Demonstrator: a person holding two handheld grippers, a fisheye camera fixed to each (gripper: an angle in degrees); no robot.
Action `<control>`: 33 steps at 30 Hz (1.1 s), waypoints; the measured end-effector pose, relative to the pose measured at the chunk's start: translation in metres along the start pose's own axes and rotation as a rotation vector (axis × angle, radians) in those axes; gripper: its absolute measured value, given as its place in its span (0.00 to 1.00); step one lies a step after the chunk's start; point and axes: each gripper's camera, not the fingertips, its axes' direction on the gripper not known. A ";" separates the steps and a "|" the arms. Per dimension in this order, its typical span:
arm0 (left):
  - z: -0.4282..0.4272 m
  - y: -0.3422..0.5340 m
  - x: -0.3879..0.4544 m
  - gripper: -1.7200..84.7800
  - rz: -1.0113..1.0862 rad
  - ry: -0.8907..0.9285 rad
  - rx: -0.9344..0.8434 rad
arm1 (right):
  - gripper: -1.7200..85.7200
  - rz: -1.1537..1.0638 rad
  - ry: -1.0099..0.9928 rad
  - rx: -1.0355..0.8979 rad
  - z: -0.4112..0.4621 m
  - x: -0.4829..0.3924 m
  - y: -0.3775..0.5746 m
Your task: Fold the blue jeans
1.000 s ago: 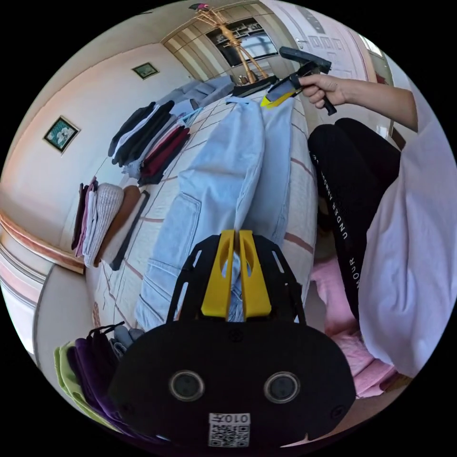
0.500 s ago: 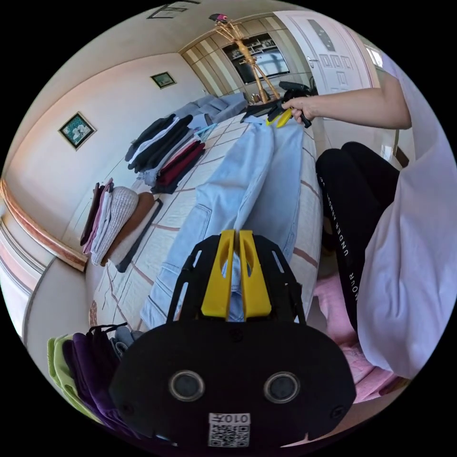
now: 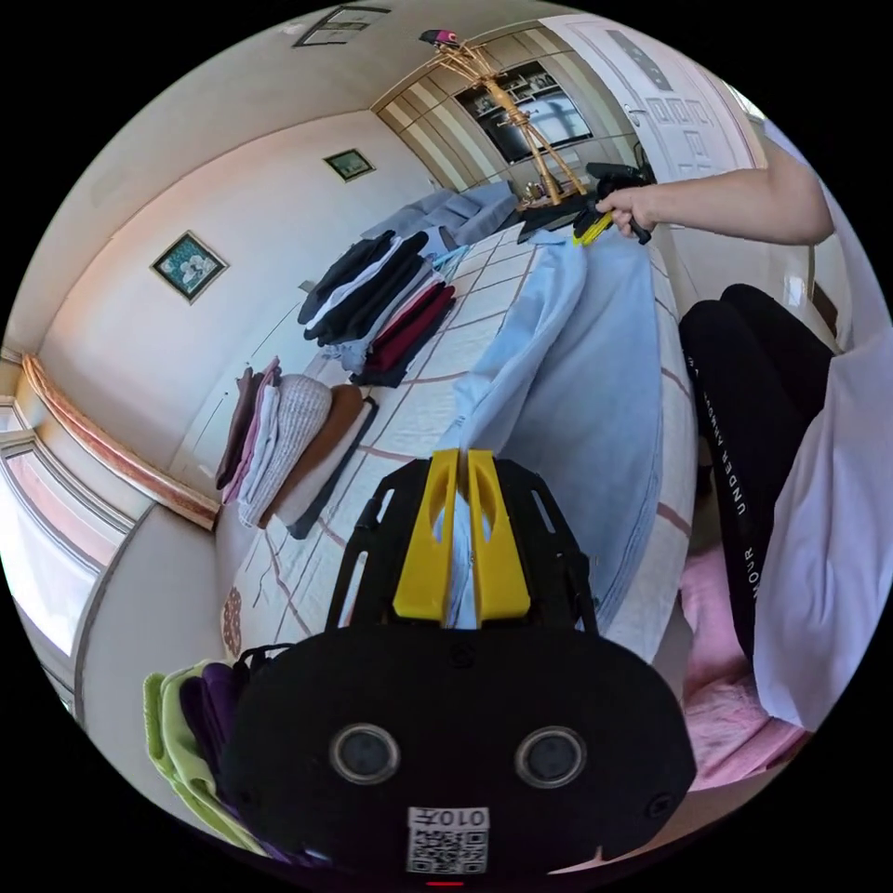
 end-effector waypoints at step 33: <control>-0.015 0.011 0.096 0.02 -0.022 0.081 -0.143 | 0.07 -0.165 0.061 0.201 -0.041 0.052 0.109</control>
